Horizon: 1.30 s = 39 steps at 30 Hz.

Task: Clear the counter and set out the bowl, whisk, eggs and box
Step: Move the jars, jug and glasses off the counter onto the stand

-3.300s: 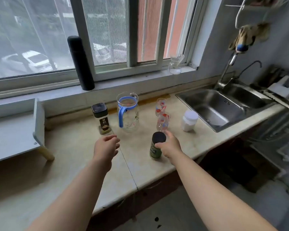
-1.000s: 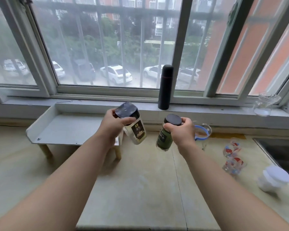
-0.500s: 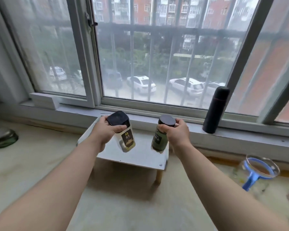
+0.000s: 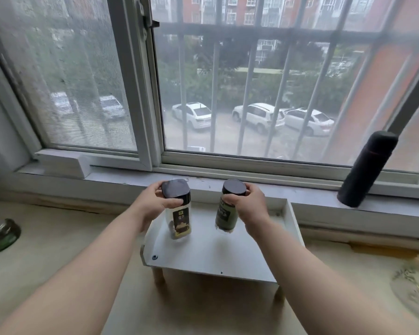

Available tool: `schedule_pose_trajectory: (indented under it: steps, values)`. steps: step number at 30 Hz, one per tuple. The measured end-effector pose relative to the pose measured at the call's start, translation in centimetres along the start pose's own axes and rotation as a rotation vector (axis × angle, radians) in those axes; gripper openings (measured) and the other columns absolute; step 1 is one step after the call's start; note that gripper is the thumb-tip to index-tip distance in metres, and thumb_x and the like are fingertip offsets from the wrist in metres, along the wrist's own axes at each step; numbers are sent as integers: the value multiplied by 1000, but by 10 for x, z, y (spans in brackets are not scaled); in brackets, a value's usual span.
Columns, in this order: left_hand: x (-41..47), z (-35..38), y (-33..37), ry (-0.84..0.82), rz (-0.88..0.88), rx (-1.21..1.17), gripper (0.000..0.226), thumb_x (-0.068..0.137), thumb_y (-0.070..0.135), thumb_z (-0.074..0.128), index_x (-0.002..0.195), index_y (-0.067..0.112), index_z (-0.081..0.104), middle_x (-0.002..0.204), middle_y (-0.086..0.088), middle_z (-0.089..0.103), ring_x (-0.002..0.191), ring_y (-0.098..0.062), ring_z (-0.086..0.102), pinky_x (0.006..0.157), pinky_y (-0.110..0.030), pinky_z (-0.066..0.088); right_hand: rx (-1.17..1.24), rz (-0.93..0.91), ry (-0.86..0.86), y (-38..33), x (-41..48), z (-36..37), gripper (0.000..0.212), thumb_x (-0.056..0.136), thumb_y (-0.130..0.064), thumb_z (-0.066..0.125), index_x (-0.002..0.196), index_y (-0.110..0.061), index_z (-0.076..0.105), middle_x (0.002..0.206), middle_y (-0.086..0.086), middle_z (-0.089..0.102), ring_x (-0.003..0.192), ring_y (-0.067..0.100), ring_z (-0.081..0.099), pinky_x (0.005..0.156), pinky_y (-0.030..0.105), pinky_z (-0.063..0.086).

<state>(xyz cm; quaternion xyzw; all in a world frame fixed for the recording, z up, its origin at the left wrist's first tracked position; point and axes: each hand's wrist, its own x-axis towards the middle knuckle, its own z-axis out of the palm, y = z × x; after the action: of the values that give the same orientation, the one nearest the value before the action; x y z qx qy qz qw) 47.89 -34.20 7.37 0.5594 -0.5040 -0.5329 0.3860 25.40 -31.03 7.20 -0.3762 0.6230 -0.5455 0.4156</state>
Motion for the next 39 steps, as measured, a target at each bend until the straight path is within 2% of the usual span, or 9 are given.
schedule_pose_trajectory:
  steps: [2,4,10,16,22,28,33,36,39]
  values:
    - [16,-7,-2,-40,-12,-3,68,72,-5,76,132,15,49,118,-12,64,102,-21,62,73,-24,46,-7,-5,0,2,8,14,46,68,-5,77,106,-20,55,104,3,65,98,24,62,82,34,52]
    - [32,-13,-4,-82,-13,10,68,72,-6,76,131,14,49,118,-12,65,103,-21,63,72,-22,45,-21,-2,1,4,17,28,49,68,-7,78,109,-21,55,108,4,65,100,24,62,84,35,52]
    - [72,-24,-5,-168,-12,26,69,71,-4,77,129,21,49,121,-7,63,114,-22,59,91,-28,44,-48,25,-15,8,37,57,47,72,-5,77,108,-21,51,108,4,62,101,23,59,84,32,50]
    - [85,-33,-13,-187,-1,112,89,50,8,85,129,26,49,128,-3,58,121,-25,54,106,-44,41,-131,13,-15,17,52,77,53,71,-10,78,119,-15,56,111,3,64,103,21,61,92,37,51]
    - [89,-29,-23,-164,78,220,80,64,-1,84,132,21,47,124,-1,59,116,-22,56,93,-34,46,-126,12,-29,21,54,90,54,71,-8,78,120,-16,55,111,3,64,103,19,61,86,29,50]
    - [99,-36,-22,-217,132,272,74,71,5,81,132,29,46,130,2,58,126,-21,50,106,-44,43,-189,-18,-22,20,56,96,52,74,-10,74,121,-19,54,112,0,63,105,17,60,92,30,49]
    - [100,-35,-25,-227,148,265,71,75,0,76,129,33,44,129,8,55,131,-17,41,110,-39,36,-194,-32,-73,19,53,99,42,79,-7,70,113,-24,53,104,-6,62,98,13,58,85,23,44]
    - [100,-35,-28,-210,115,248,78,75,-1,76,139,27,42,135,4,53,136,-17,38,111,-34,33,-212,-4,-91,20,51,100,41,77,-5,68,112,-23,54,109,-3,65,103,17,60,89,28,47]
    - [94,-32,-27,-192,68,219,95,76,-6,73,151,24,24,151,0,38,142,-17,31,104,-28,35,-225,59,-121,18,46,95,53,79,-3,67,126,-15,47,115,2,62,104,20,58,90,32,47]
